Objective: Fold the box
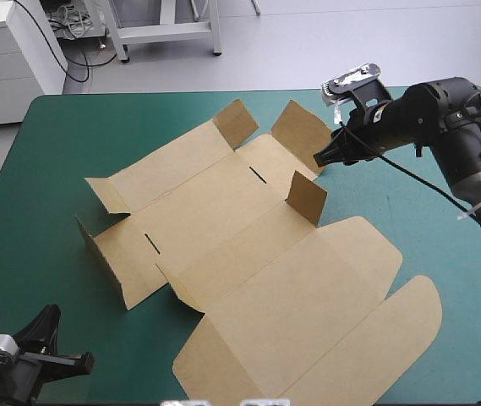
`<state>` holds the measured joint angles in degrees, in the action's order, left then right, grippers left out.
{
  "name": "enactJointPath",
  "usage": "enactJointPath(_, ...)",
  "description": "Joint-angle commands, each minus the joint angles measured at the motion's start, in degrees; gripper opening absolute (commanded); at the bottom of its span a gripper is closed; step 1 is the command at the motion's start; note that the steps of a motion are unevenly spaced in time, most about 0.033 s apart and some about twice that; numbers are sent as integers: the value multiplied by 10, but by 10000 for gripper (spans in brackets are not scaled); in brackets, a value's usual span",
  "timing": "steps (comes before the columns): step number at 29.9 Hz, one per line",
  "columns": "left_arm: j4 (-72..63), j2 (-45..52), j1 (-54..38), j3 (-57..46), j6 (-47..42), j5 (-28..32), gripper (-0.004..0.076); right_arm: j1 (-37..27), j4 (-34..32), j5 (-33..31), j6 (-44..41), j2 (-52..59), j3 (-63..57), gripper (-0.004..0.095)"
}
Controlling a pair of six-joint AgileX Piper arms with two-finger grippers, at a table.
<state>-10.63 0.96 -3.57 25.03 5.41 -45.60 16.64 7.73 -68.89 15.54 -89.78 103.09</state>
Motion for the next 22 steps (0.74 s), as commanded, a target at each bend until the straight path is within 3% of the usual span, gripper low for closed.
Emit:
enactJointPath(1, -11, 5, 1, 12, -2, 45, -8, -4, 2, 19, 7, 16, 13, 720)
enactJointPath(5, -11, 5, 1, 12, -2, 45, -8, -4, 0, 19, 5, 15, 13, 909)
enactJointPath(22, -12, 5, 1, 12, -2, 45, -8, -4, 2, 20, 15, -30, 15, 912)
